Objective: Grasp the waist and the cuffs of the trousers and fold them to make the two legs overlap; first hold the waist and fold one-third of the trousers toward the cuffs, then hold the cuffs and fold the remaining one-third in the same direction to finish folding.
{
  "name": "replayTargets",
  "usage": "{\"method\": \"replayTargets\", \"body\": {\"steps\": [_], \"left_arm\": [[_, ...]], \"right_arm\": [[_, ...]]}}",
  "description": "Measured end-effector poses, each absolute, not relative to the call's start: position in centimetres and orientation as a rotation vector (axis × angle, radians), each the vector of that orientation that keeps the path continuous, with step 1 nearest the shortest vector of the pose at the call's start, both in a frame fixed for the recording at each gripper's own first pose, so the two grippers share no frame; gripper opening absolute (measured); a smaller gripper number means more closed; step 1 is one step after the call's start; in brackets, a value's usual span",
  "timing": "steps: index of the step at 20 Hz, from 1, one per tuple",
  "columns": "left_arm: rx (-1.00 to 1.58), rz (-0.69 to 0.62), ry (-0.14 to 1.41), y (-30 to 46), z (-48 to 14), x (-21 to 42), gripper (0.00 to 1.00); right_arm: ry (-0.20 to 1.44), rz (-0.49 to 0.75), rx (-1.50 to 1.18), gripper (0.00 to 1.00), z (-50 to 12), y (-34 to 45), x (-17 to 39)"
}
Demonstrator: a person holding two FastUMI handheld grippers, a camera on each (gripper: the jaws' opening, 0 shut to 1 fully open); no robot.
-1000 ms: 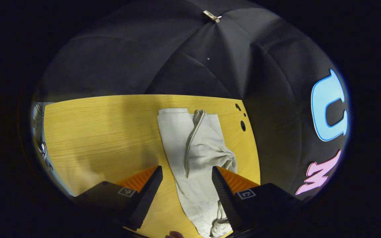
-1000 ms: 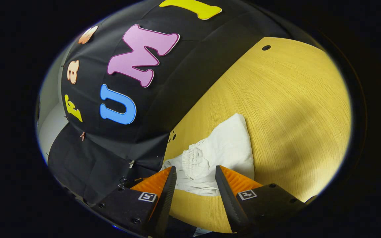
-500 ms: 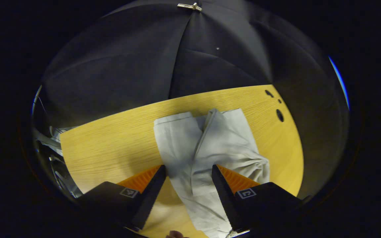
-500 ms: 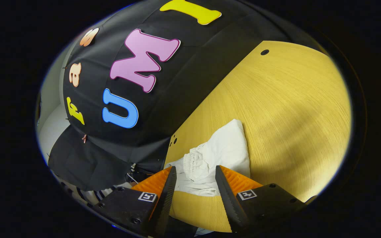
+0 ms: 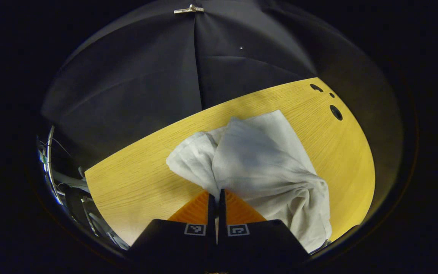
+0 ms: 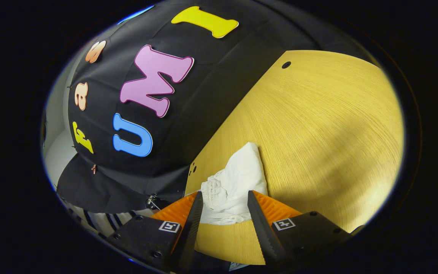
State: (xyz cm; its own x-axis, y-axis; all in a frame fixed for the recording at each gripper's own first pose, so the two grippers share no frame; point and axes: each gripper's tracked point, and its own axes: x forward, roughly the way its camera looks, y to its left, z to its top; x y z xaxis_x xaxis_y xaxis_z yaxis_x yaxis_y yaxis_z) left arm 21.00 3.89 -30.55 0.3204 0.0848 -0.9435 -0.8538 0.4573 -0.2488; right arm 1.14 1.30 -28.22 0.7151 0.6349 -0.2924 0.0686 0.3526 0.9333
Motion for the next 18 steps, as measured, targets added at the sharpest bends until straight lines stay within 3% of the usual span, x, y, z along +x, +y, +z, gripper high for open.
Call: {"method": "replayTargets", "body": {"steps": [7,11,18], "left_arm": [[-1.26,0.598,0.717,3.6,-27.1,21.5,0.06],[-1.295,0.442,0.466,4.2,-21.5,22.6,0.06],[-1.226,0.165,0.286,-0.4,-13.6,24.1,0.06]], "right_arm": [[0.716,0.413,1.159,0.73,-28.1,0.9,0.8],[0.713,0.412,1.15,0.73,-27.7,0.6,0.9],[0.714,0.414,1.145,0.73,-27.3,0.2,0.2]]}}
